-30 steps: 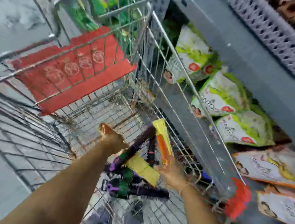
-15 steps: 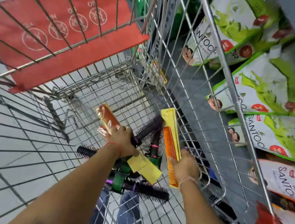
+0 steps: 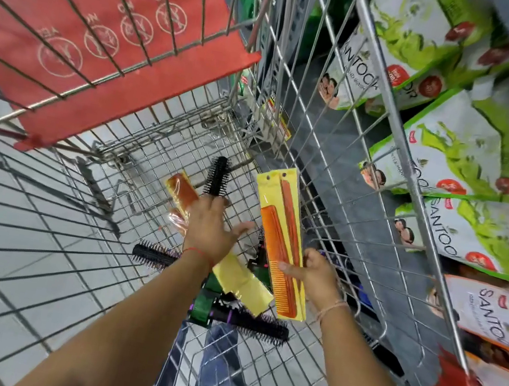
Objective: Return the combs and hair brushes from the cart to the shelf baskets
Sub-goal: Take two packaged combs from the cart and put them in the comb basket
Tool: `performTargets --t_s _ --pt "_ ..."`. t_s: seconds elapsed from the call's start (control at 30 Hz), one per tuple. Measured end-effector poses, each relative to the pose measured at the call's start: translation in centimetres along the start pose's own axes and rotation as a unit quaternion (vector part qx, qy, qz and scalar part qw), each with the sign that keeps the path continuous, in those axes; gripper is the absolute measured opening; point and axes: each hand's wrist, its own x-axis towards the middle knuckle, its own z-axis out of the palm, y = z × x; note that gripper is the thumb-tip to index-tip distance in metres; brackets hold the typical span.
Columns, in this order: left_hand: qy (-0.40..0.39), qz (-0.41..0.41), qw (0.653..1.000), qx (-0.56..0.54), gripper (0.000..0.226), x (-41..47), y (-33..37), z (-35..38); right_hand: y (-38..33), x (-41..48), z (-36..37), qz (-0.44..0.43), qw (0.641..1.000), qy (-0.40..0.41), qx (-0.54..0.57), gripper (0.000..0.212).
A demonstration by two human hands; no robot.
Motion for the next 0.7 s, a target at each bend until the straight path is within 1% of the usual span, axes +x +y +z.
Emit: performTargets --t_s 0.03,0.07,0.1,0.13,0.17,0.23,0.27,0.33,0.4,0.47,0.53,0.57,0.63,0.7 --pt "-0.07 -0.006 0.993 -0.099 0.069 -0.3 1.0 0.4 -0.4 0.0 0.1 -0.009 1.0 -0.017 0.013 0.029" --pt "-0.156 -0.036 0.969 -0.186 0.067 -0.7 2.0 0.8 -0.6 0.1 0.3 -0.02 0.999 -0.029 0.022 0.031" --pt "-0.223 -0.074 0.936 -0.26 0.064 -1.0 2.9 1.1 -0.8 0.1 0.5 -0.026 0.999 -0.035 0.025 0.032" --pt "-0.257 -0.11 0.906 -0.318 0.058 -1.2 3.5 1.4 -1.2 0.2 0.7 -0.031 0.999 -0.039 0.023 0.033" --pt "-0.258 -0.139 0.882 -0.369 0.052 -1.3 3.8 1.7 -1.5 0.2 0.9 -0.031 0.999 -0.034 0.022 0.035" --pt "-0.207 -0.184 0.853 -0.443 0.045 -1.3 3.9 2.0 -1.7 0.2 1.1 -0.03 0.999 -0.013 0.034 0.042" --pt "-0.181 -0.196 0.85 -0.454 0.043 -1.3 3.7 1.8 -1.6 0.1 1.1 -0.031 0.999 0.0 0.035 0.043" --pt "-0.156 -0.204 0.869 -0.423 0.039 -1.2 2.8 1.1 -1.3 0.1 0.8 -0.03 0.999 0.006 0.036 0.037" --pt "-0.168 -0.198 0.895 -0.362 0.038 -1.0 1.7 0.3 -0.7 0.2 0.7 -0.016 0.998 -0.025 0.049 0.024" --pt "-0.166 -0.193 0.91 -0.328 0.038 -0.7 0.9 -0.3 -0.1 0.1 1.0 0.015 0.999 -0.038 0.007 0.025" --pt "-0.136 -0.204 0.914 -0.324 0.031 -0.6 0.3 -0.5 0.9 0.3 1.6 0.043 0.998 -0.009 -0.052 0.027" --pt "-0.12 -0.207 0.919 -0.313 0.032 -0.5 0.1 -0.4 1.3 0.4 2.1 0.047 0.997 0.008 -0.054 0.027" --pt "-0.099 -0.207 0.931 -0.284 0.035 -0.7 0.0 -0.2 1.9 0.7 3.0 0.037 0.996 0.051 -0.057 0.026" --pt "-0.068 -0.203 0.936 -0.28 0.034 -1.0 0.1 -0.2 2.1 1.1 3.8 0.023 0.992 0.088 -0.083 0.031"
